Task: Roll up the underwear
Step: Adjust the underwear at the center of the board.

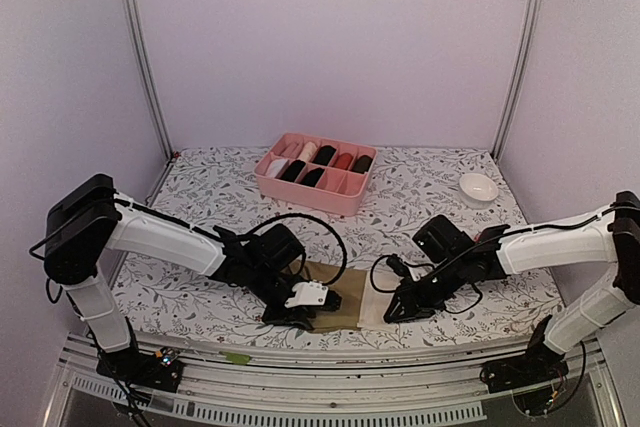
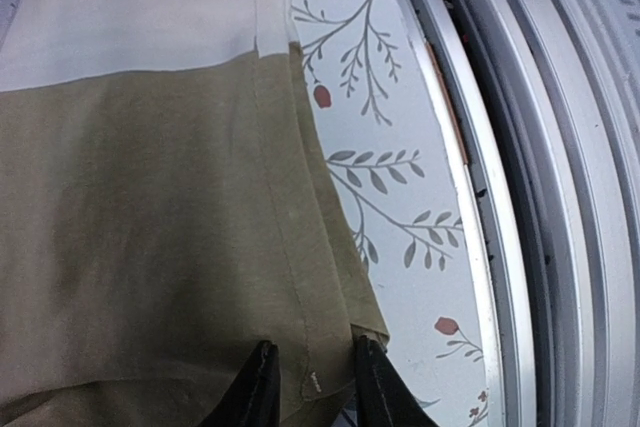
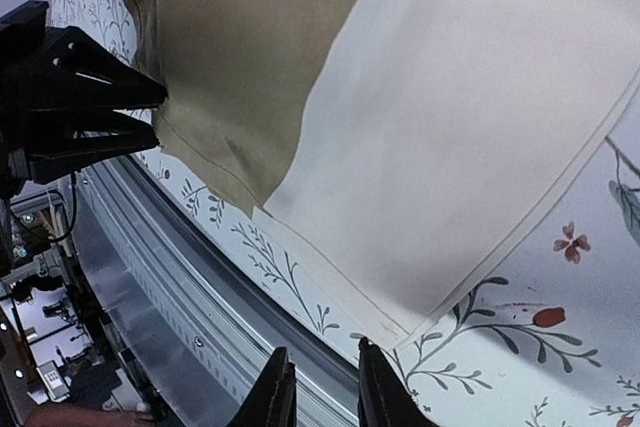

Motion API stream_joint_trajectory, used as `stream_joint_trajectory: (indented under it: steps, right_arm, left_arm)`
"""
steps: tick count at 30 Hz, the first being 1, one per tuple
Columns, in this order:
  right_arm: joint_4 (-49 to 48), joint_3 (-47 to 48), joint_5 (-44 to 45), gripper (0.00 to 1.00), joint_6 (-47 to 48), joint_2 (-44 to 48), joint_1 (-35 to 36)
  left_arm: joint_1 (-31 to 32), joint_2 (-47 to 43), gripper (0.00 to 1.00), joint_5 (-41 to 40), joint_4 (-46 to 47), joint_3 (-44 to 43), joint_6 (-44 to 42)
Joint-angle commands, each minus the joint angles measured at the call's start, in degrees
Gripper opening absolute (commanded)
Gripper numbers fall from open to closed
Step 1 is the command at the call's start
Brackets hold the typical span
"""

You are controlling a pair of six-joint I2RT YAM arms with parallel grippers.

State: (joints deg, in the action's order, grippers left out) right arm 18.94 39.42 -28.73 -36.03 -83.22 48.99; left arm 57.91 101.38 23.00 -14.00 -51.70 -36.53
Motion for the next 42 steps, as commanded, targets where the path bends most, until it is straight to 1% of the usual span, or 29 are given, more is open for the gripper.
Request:
stream_joint_trajectory:
  steps: [1,5,15,17,19,20,22,24,31,35,39,42]
  right_arm:
    - [-2.3,-2.4,-3.7,0.23,-8.7,-0.2,-0.3]
    - [-2.8,-2.7,-4.2,0.23,-11.1,-2.3,-0.3]
    - [-3.9,-1.7,-3.8,0.26,-11.4,-7.1,-0.2]
    - [-3.6,-1.9,-3.6,0.29,-11.8,-7.1,-0.2]
    - [-3.0,-2.0,-3.3,0.35,-12.2,-7.1,-0.3]
    - [-2.8,-2.0,-3.3,0.35,-12.3,-6.9,-0.3]
    - [-1.8,-1.9,-2.6,0.34,-12.5,-6.6,-0.3]
    - [0.2,-1.5,-1.9,0.31,-12.5,-6.7,-0.2]
    - [6.9,1.3,2.8,0.30,-12.6,-6.1,-0.1]
    - [8.1,4.1,3.3,0.30,-10.9,-8.9,-0.1]
    - [8.3,4.8,3.8,0.30,-11.0,-10.7,0.0]
    - [8.4,5.3,3.9,0.25,-11.0,-11.2,0.3]
  left_arm:
    - [0.9,-0.2,0.27,-0.1,0.9,-0.4,0.4]
    - [1.0,0.1,0.27,-0.1,0.9,-0.5,0.6]
    - [1.1,0.1,0.26,-0.1,1.2,-0.5,1.2]
    - [1.1,0.2,0.26,-0.1,1.2,-0.5,1.3]
    - [1.1,0.1,0.26,-0.1,1.4,-0.4,1.3]
    - [1.1,0.1,0.26,0.0,1.3,-0.4,1.3]
    - [1.1,0.1,0.26,0.1,1.4,-0.4,1.5]
    - [1.1,0.2,0.26,0.1,1.5,-0.3,1.5]
    - [1.1,0.5,0.26,0.3,1.7,-0.6,1.5]
    - [1.1,0.7,0.26,0.5,1.8,-0.6,1.9]
    - [1.1,0.7,0.26,0.5,1.8,-0.6,2.0]
    - [1.1,0.7,0.26,0.5,1.8,-0.6,2.0]
